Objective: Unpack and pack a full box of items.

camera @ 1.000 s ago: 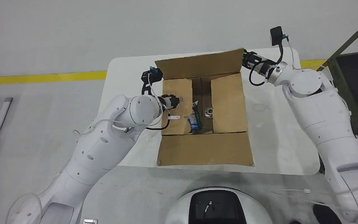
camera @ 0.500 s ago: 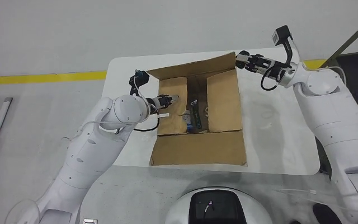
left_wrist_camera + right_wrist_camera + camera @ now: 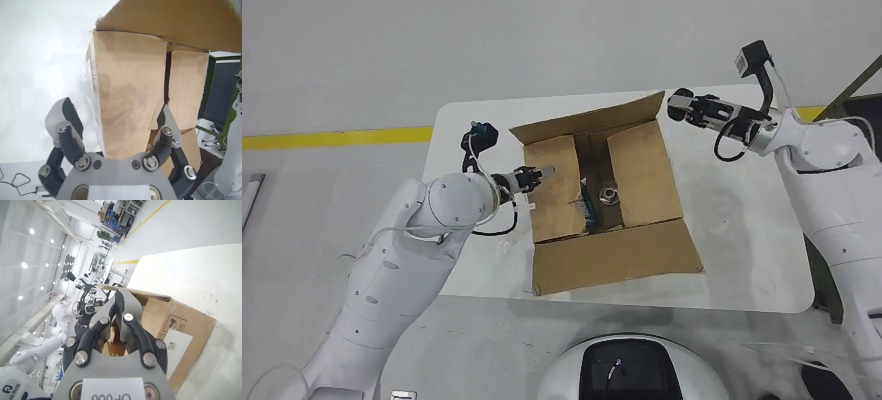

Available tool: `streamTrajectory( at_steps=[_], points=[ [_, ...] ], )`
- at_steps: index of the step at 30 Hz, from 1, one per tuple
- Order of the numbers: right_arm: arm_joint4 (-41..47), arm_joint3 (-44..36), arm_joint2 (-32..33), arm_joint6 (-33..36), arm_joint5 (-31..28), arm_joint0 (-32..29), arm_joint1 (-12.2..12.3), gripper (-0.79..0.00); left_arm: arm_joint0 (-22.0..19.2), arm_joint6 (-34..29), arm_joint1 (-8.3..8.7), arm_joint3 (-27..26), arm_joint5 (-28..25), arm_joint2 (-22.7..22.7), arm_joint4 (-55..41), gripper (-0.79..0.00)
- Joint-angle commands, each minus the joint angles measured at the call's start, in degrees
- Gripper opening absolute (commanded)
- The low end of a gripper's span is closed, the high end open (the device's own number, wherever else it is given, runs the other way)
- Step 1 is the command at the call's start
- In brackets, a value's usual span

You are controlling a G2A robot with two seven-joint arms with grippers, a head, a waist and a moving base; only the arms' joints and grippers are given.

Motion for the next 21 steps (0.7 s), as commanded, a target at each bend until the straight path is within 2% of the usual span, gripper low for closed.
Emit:
streamTrajectory(
  at_steps=[1, 6, 10, 12, 15, 17, 21],
  points=[
    [-1.4, -1.0, 1.4, -2.0, -0.1, -0.3, 0.5, -0.785, 0.4, 0.3, 0.17, -0.6, -0.2, -0.8, 0.3, 0.000],
    [-9.0, -5.5, 2.7, -12.2, 2.2, -0.6, 1.1, -0.785, 2.2, 1.5, 0.77, -1.6, 1.3, -3.5, 1.7, 0.000],
    [-11.8, -8.3, -1.3, -18.9, 5.6, 1.0, 0.2, -0.785, 3.9, 3.0, 1.35, -2.3, 4.0, -5.9, 3.6, 0.000],
    [-12.0, -8.2, -4.9, -20.0, 7.0, 2.6, -0.7, -0.785, 4.9, 3.0, 1.68, -2.4, 5.4, -7.2, 4.1, 0.000],
    [-12.3, -7.3, -10.5, -17.9, 8.3, 4.8, -2.0, -0.785, 6.2, 2.5, 2.31, -2.3, 6.9, -9.2, 5.6, 0.000],
    [-13.0, -7.0, -13.5, -13.4, 8.4, 5.3, -2.5, -0.785, 7.2, 1.7, 2.82, -2.2, 7.8, -10.6, 6.8, 0.000],
    [-11.8, -7.4, -14.3, -7.7, 7.1, 3.6, -2.2, -0.785, 9.9, -0.2, 4.00, -1.6, 10.2, -13.8, 9.5, 0.000]
  ],
)
